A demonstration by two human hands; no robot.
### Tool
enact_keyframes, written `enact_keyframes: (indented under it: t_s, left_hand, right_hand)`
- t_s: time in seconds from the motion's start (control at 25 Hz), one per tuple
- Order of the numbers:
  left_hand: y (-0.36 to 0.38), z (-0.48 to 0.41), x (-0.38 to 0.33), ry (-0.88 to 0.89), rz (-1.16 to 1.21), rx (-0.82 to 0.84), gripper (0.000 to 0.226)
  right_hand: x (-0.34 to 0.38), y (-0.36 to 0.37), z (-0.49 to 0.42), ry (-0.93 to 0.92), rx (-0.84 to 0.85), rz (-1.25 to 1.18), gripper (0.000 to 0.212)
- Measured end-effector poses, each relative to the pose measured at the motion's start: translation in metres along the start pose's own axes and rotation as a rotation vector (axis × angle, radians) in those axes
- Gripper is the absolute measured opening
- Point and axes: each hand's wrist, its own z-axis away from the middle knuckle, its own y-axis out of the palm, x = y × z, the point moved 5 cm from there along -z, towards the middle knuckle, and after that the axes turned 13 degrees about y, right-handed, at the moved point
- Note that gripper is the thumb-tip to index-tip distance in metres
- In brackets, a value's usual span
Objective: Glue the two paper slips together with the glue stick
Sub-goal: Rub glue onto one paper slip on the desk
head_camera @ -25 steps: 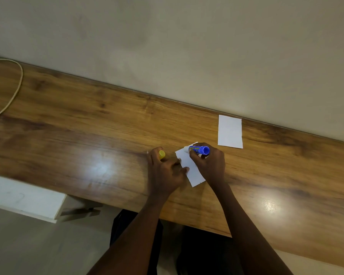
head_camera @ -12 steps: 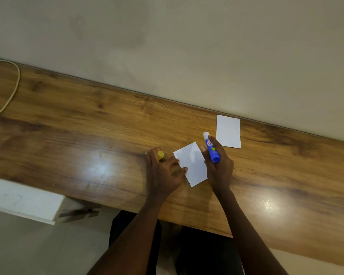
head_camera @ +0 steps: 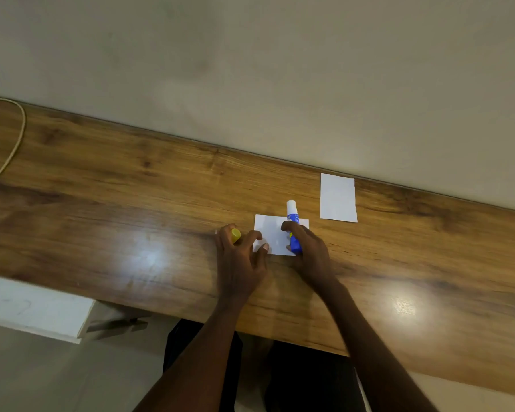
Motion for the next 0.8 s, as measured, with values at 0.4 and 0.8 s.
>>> enact_keyframes:
  t_s: [0.4,0.8]
  left_hand:
    - [0.001,0.0,0.0,0.014,-0.047,0.017,0.019]
    - [0.002,-0.001,0.0,0.02,-0.063,0.039,0.023]
  right_hand:
    - [0.011,-0.022,-0.017,-0.106,0.029,-0.259,0.036]
    - [0.018,0.001,-0.009,0.162,-0.079,-0.619,0.016]
